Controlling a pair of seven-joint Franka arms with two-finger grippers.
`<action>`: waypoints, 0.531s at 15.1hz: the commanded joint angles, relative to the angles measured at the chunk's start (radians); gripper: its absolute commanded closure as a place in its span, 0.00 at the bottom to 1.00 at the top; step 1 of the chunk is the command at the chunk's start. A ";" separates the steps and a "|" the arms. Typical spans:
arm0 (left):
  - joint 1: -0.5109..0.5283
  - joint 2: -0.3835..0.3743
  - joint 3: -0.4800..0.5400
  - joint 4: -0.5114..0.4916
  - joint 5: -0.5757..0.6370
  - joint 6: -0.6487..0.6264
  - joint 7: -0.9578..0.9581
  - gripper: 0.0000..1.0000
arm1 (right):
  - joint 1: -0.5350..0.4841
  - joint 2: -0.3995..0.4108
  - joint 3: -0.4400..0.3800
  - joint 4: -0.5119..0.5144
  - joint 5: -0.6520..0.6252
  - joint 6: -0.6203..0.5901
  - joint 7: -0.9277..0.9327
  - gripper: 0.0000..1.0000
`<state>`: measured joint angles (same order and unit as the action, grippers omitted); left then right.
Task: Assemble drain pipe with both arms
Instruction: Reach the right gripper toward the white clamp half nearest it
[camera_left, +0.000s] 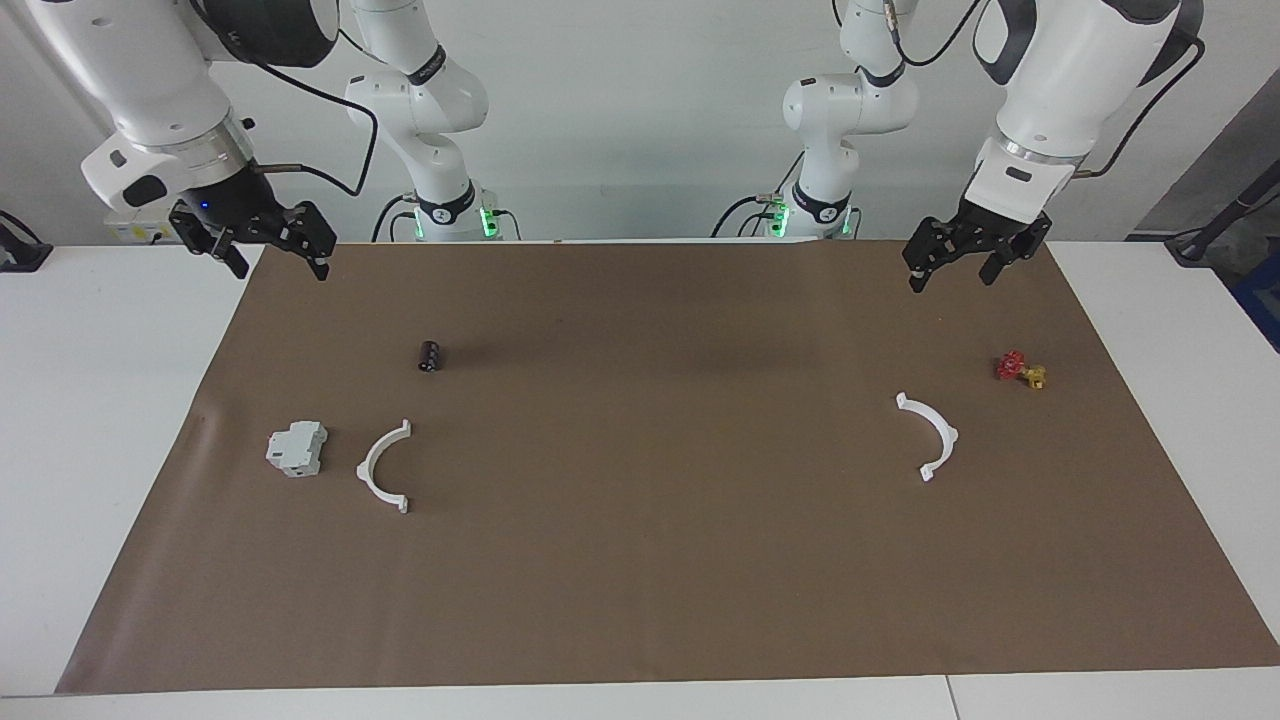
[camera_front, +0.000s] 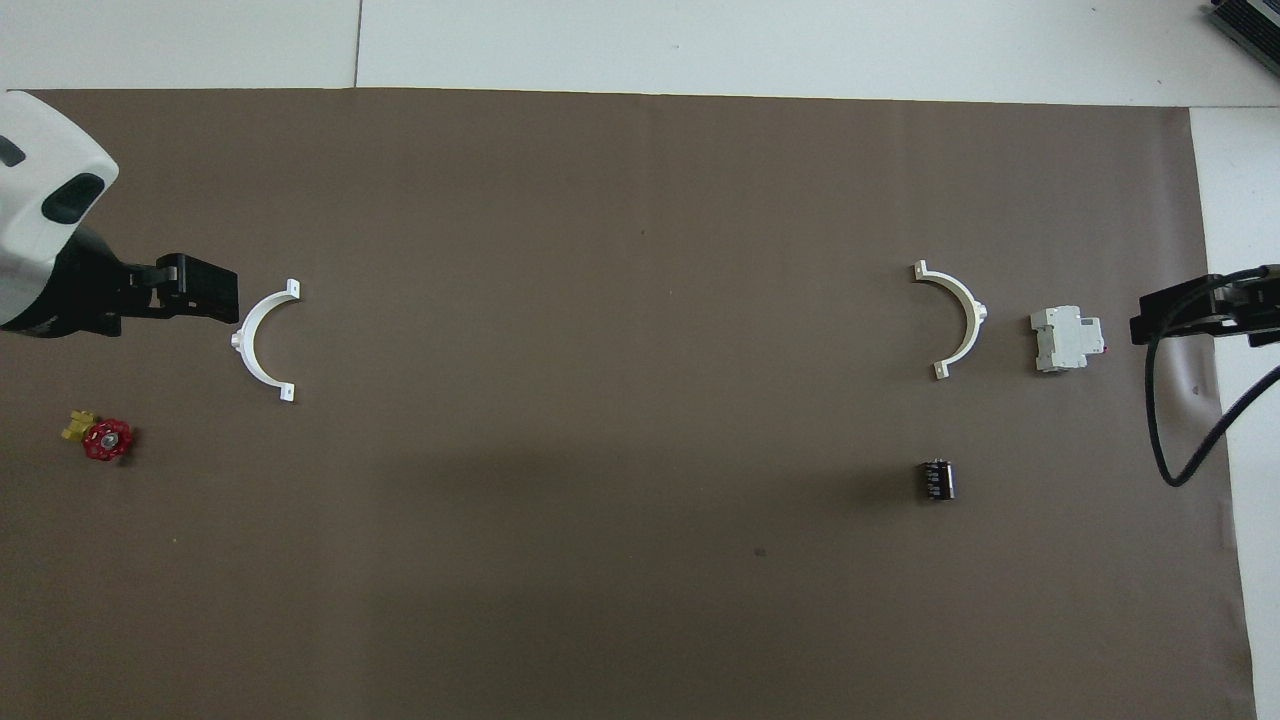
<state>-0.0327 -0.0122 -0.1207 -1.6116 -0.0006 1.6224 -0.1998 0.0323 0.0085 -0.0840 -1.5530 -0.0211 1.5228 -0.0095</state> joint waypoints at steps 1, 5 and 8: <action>0.005 -0.015 0.003 -0.007 -0.015 -0.015 -0.007 0.00 | -0.002 -0.010 0.006 -0.015 -0.013 0.014 0.017 0.00; 0.005 -0.015 0.003 -0.007 -0.015 -0.015 -0.007 0.00 | -0.005 -0.013 0.004 -0.024 0.001 0.014 0.025 0.00; 0.005 -0.015 0.003 -0.007 -0.015 -0.015 -0.007 0.00 | -0.003 -0.073 0.004 -0.171 0.004 0.175 0.040 0.00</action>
<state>-0.0327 -0.0125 -0.1207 -1.6116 -0.0007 1.6206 -0.1999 0.0324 0.0022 -0.0838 -1.5886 -0.0209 1.5814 0.0080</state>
